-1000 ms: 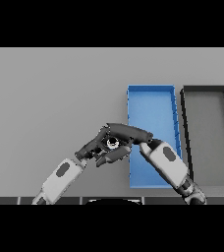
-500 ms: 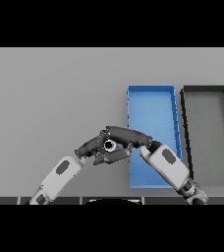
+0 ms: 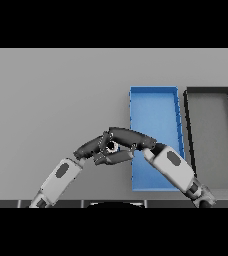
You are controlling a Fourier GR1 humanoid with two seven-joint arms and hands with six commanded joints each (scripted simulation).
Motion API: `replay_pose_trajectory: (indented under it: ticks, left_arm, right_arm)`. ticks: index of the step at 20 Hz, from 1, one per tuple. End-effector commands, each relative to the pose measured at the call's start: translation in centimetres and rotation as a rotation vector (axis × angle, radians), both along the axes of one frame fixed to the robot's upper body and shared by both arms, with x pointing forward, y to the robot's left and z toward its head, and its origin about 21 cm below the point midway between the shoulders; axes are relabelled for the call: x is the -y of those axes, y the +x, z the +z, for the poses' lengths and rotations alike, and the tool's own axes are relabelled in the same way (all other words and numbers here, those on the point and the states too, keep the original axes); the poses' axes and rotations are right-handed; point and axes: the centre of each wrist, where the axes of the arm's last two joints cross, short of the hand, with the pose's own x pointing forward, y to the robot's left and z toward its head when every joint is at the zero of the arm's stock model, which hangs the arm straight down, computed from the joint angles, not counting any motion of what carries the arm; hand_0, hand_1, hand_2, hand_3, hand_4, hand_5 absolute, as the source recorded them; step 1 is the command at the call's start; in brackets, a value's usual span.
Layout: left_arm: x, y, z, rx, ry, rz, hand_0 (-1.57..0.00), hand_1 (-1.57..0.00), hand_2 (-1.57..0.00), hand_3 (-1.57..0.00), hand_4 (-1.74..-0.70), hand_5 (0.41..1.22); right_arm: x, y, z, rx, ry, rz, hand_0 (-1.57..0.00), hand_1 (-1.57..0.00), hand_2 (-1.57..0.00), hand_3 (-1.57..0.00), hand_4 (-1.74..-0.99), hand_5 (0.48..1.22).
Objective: Pick up the blue pipe and place it into the blue bin.
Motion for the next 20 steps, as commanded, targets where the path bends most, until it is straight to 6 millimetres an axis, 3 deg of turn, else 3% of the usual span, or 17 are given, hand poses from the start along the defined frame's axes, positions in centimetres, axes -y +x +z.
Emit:
replay_pose_trajectory:
  ticks: [1,4,7,10,14,20]
  left_arm:
    - [0.3,0.0,0.0,0.002,-0.009,0.004,-0.08,-0.07,-0.07,-0.03,-0.83,0.719]
    - [0.1,0.4,0.1,-0.038,-0.03,0.026,-0.04,-0.03,-0.04,-0.01,-0.84,0.636]
    - [0.0,0.0,0.0,-0.103,-0.002,0.072,-0.02,-0.02,-0.02,-0.01,-0.87,0.612]
    - [-0.4,-0.3,-0.3,-0.086,0.002,0.065,-0.01,-0.01,-0.01,0.0,-0.88,0.572]
    - [-0.3,-0.7,-0.6,-0.085,0.001,0.058,0.0,0.0,0.0,0.0,-0.87,0.529]
    - [-0.9,-0.6,-0.4,-0.102,0.036,0.077,0.0,0.0,0.0,0.0,-0.86,0.493]
  right_arm:
    - [-0.2,0.0,-0.2,0.003,-0.012,-0.005,-1.57,-1.57,-1.57,-1.57,-1.485,1.219]
    - [0.0,-0.3,-0.1,0.009,0.009,-0.003,-1.57,-1.57,-1.57,-1.57,-1.487,1.22]
    - [-0.1,0.2,0.2,-0.009,0.011,-0.019,-1.57,-1.57,-1.57,-1.57,-1.491,1.22]
    - [-0.2,0.3,0.7,-0.158,0.077,0.026,-1.57,-1.57,-1.57,-1.57,-1.492,1.221]
    - [-0.1,0.9,3.5,-0.282,0.13,0.044,-1.57,-1.57,-1.57,-1.57,-1.494,1.221]
    - [0.3,1.8,10.7,-0.158,0.208,0.035,-1.57,-1.57,-1.57,-1.57,-1.494,1.221]
